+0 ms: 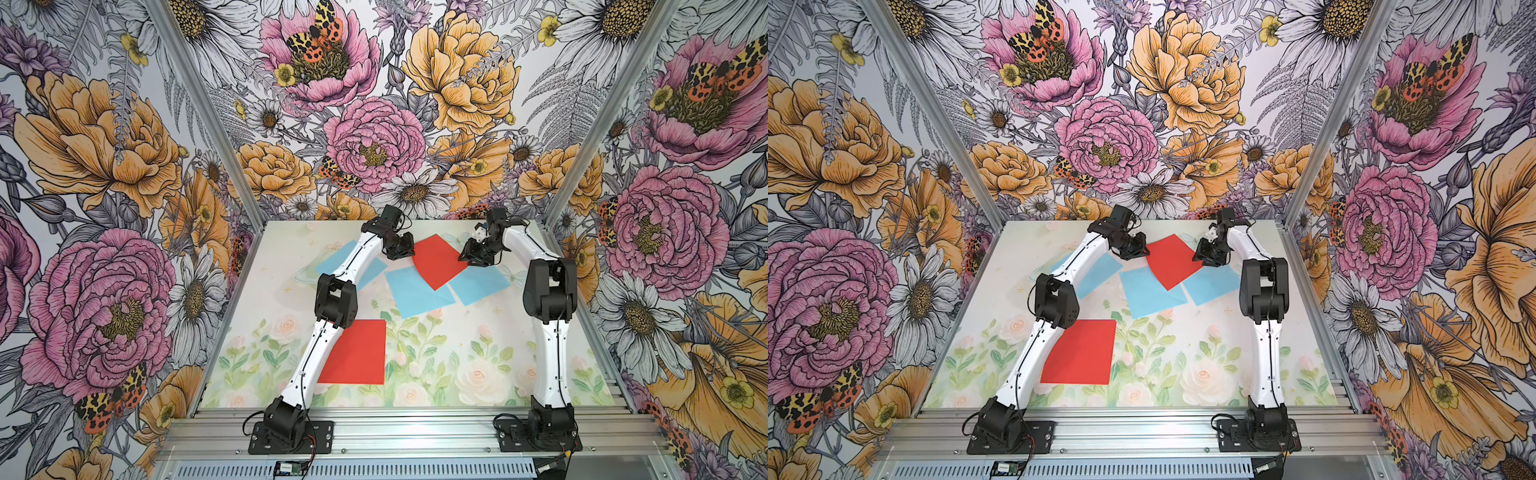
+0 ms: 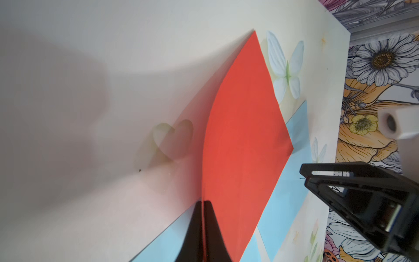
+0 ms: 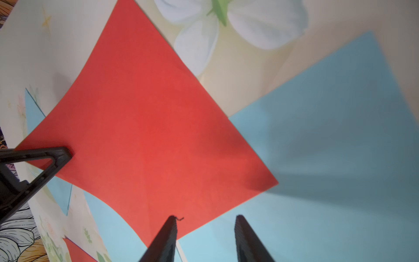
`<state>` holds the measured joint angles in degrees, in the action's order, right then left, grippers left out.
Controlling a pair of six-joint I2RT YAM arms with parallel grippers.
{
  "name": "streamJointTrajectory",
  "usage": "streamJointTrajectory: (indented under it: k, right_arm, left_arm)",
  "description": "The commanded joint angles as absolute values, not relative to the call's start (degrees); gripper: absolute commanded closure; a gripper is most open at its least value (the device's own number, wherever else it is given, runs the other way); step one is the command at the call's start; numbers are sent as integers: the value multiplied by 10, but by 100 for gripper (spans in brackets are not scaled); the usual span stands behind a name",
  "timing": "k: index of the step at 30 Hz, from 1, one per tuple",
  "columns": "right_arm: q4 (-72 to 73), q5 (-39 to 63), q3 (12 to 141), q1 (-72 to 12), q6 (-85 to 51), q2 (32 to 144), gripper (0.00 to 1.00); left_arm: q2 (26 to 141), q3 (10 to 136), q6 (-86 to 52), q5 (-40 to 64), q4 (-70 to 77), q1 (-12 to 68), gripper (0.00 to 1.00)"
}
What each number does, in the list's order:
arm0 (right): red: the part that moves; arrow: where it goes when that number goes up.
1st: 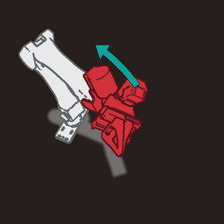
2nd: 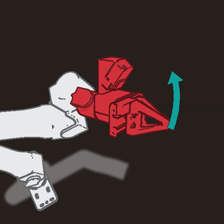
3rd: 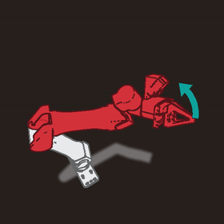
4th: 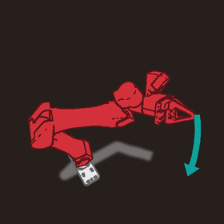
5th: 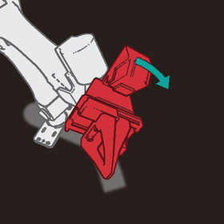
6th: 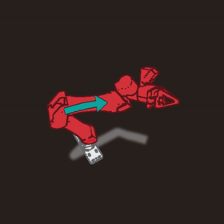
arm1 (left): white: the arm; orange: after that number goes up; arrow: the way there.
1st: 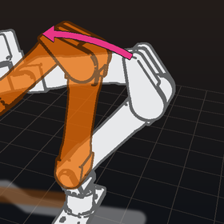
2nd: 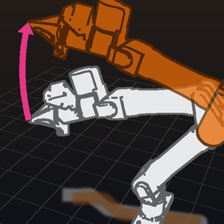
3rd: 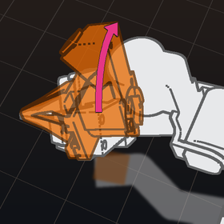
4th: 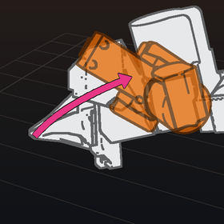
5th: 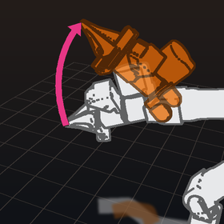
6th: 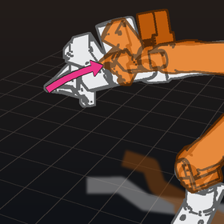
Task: Sort the scattered colored papers by color
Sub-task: Pick up the colored paper from the center of the board.
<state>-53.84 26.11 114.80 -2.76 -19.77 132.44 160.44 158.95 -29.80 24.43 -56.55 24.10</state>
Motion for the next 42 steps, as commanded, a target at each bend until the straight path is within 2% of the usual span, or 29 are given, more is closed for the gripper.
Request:
streamJointTrajectory:
  k: [1, 9, 14, 18, 19, 21, 24, 30, 35, 42]
  right_arm:
    - [-539, 260, 1126, -41, -203, 1224, 51]
    - [-536, 203, 963, -82, -212, 1025, 32]
    - [-529, 165, 861, -90, -224, 922, 24]
    - [-528, 161, 829, -91, -231, 895, 22]
    - [-528, 161, 829, -90, -230, 896, 21]
    - [-528, 163, 839, -91, -225, 900, 12]
    - [-530, 174, 865, -89, -209, 911, 1]
    - [-531, 223, 904, -78, -178, 942, 1]
    - [-526, 261, 886, -84, -170, 944, 1]
    - [-527, 294, 838, -81, -142, 922, 1]
  left_arm:
    - [1551, 1609, -254, 237, -570, 236, 100]
    - [1519, 1649, -328, 331, -553, 242, 100]
    - [1499, 1710, -360, 365, -539, 260, 100]
    - [1462, 1705, -377, 396, -538, 263, 100]
    - [1448, 1689, -375, 408, -537, 266, 100]
    - [1405, 1644, -355, 418, -543, 277, 100]
    - [1319, 1565, -320, 380, -563, 291, 100]
    - [1142, 1330, -320, 309, -564, 294, 100]
    - [1066, 1166, -325, 256, -565, 299, 100]
    - [993, 1088, -324, 231, -597, 299, 100]
